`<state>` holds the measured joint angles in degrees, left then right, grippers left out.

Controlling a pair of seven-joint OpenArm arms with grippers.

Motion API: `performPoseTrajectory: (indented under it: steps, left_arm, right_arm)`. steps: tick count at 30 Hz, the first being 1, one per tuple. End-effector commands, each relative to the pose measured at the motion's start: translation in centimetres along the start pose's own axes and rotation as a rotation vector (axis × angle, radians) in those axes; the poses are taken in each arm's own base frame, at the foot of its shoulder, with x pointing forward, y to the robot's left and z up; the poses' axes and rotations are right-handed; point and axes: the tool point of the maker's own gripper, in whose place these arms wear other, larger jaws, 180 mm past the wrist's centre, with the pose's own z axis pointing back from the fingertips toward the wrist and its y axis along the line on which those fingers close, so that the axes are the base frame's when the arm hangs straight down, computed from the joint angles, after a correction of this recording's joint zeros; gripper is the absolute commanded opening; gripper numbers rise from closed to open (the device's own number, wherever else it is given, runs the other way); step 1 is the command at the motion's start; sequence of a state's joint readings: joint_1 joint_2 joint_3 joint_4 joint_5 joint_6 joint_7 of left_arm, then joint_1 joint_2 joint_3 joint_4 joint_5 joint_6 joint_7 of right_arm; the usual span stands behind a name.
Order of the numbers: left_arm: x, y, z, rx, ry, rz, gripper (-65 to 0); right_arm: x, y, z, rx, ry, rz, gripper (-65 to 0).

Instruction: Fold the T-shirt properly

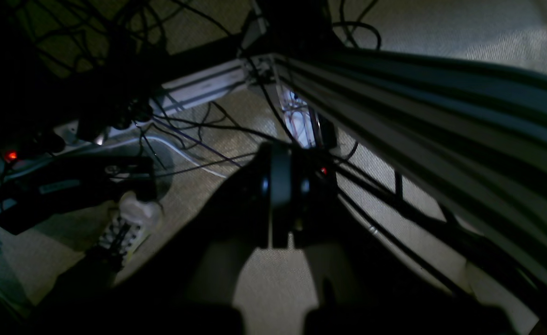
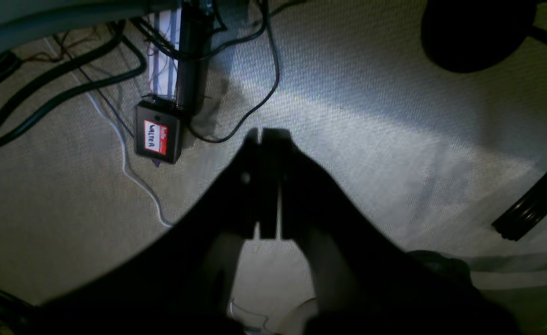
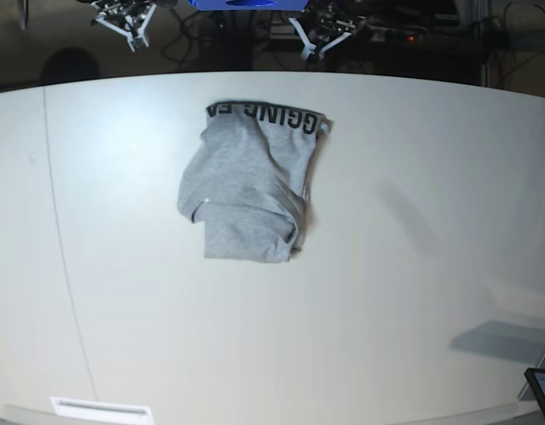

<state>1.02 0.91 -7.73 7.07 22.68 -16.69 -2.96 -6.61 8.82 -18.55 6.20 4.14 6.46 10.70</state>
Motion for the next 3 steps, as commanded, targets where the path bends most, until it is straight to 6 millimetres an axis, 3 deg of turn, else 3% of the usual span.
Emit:
performPoseTrajectory:
  steps: [1, 3]
  left_arm:
    - [0.22, 0.06, 0.01, -0.002, -0.007, -0.001, -65.0]
    - [0.22, 0.06, 0.01, -0.002, -0.007, -0.001, -65.0]
  right_arm:
    - [-0.09, -0.55, 0.09, -0.007, -0.003, 0.004, -64.3]
    - [-0.09, -0.55, 0.09, -0.007, -0.003, 0.004, -64.3]
